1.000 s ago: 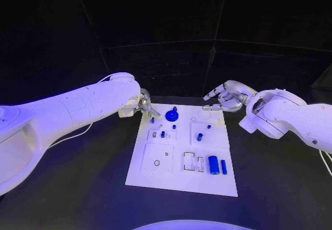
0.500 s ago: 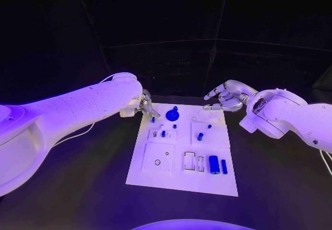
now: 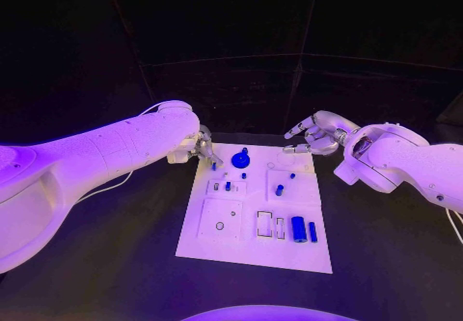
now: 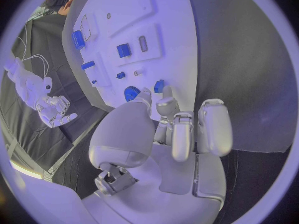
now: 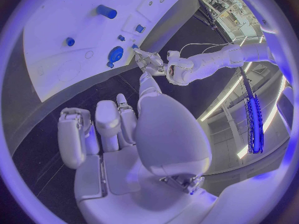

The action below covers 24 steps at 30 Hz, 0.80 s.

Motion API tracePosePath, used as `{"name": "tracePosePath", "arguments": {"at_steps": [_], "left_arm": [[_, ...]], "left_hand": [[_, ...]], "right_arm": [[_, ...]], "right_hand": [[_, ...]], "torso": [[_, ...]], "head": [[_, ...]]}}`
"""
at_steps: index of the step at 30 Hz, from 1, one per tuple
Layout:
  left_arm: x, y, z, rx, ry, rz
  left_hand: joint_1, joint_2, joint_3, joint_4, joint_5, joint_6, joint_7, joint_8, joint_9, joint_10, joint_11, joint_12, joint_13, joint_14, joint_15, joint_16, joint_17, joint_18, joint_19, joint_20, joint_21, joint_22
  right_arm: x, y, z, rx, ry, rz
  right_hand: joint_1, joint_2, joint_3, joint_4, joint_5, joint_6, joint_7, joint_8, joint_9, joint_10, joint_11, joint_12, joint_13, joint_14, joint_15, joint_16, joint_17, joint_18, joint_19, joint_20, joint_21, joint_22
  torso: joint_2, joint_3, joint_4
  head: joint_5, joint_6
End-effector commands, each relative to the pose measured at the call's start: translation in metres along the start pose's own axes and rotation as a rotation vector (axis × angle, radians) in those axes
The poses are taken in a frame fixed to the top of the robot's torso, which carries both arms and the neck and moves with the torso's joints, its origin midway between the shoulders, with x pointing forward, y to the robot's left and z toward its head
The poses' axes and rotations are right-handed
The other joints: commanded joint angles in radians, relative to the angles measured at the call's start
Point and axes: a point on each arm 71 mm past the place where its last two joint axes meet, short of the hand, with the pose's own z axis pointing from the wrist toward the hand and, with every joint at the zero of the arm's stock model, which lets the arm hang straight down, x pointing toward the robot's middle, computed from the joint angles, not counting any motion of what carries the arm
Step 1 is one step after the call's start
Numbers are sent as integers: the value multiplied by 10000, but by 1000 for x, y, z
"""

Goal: Assemble the parts on the task board

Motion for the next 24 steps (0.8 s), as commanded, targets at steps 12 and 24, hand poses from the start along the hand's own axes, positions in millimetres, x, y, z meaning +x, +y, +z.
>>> {"name": "tracePosePath", "arguments": {"at_steps": [12, 24], "left_arm": [[0, -3, 0, 66, 128, 168], [-1, -4, 0, 382, -18, 75]], "left_hand": [[800, 419, 368, -487, -17, 137, -10, -101, -199, 116, -26, 79, 45, 1039, 27, 31, 2634, -88, 41, 8, 92, 74], [2099, 1064, 1804, -1545, -3, -5, -21, -406, -518, 28, -50, -1, 25, 1039, -4, 31, 2634, -74, 10, -24, 39, 37]], "right_arm": [[0, 3, 0, -134, 49, 15], [0, 3, 0, -136, 59, 12]], "right_hand": [[-14, 83, -37, -11, 61, -49, 1, 45, -13, -78, -3, -39, 116, -19, -49, -39, 6, 148, 314, -91, -44, 1512], [-14, 83, -37, -11, 61, -49, 1, 45, -13, -78, -3, -39, 116, -19, -49, -39, 6, 148, 314, -91, -44, 1512]], "torso": [[6, -2, 0], [-5, -3, -2]], "head": [[20, -63], [58, -80]]}}
